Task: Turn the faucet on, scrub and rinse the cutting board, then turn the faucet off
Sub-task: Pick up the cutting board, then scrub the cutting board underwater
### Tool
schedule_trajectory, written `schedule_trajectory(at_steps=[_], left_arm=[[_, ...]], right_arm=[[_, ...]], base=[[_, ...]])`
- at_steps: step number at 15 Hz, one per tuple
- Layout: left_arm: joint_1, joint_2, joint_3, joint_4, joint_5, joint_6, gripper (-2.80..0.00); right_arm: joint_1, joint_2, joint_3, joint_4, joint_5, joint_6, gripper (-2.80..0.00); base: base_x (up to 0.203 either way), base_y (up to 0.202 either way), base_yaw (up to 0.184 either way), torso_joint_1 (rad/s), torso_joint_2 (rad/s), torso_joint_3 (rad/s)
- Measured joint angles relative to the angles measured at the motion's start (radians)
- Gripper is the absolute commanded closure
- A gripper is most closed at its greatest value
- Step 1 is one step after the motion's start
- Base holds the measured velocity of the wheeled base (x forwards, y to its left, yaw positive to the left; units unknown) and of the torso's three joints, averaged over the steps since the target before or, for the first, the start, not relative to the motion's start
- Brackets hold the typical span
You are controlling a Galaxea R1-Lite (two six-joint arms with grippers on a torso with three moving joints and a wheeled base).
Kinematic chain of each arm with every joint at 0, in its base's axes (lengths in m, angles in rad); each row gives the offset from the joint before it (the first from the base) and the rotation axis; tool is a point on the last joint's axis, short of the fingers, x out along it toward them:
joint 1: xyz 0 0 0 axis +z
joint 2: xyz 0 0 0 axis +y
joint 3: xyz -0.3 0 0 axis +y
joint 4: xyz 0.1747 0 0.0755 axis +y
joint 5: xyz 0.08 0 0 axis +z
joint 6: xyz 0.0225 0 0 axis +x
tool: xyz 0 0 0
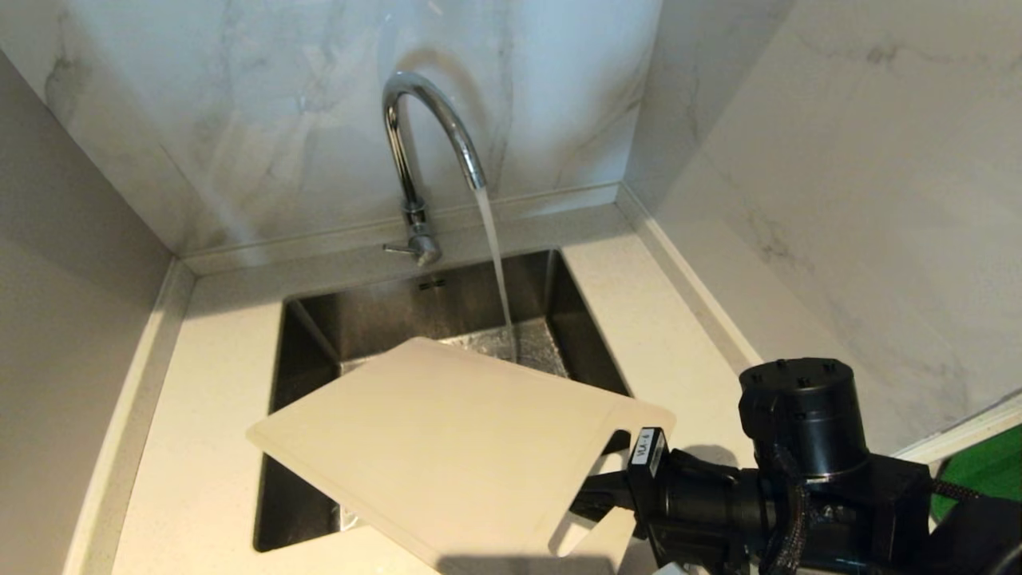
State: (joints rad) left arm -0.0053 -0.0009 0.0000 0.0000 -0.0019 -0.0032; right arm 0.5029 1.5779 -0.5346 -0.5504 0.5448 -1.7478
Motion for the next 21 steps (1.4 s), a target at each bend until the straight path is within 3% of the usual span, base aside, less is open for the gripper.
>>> schedule_trajectory(at_steps=[4, 13, 16, 21], left_arm=[[0.000, 0.000, 0.000, 0.000, 0.000, 0.000, 0.00], [0.000, 0.000, 0.000, 0.000, -0.001, 0.000, 0.00], [0.000, 0.000, 0.000, 0.000, 0.000, 0.001, 0.00], [0.000, 0.000, 0.000, 0.000, 0.000, 0.001, 0.00]], right_arm=[[-0.061, -0.005, -0.188, 0.335, 0.021, -0.269, 0.00], [-0.154, 0.058, -0.528, 0.812, 0.021, -0.764, 0.00], [-0.186, 0.085, -0.611, 0.926, 0.019, -0.885, 0.00], [-0.204, 0.133, -0.765, 1.081, 0.004, -0.991, 0.00]], base=[[0.000, 0.000, 0.000, 0.000, 0.00, 0.000], [0.000, 0.000, 0.000, 0.000, 0.00, 0.000], [0.000, 0.000, 0.000, 0.000, 0.00, 0.000], [0.000, 0.000, 0.000, 0.000, 0.00, 0.000]])
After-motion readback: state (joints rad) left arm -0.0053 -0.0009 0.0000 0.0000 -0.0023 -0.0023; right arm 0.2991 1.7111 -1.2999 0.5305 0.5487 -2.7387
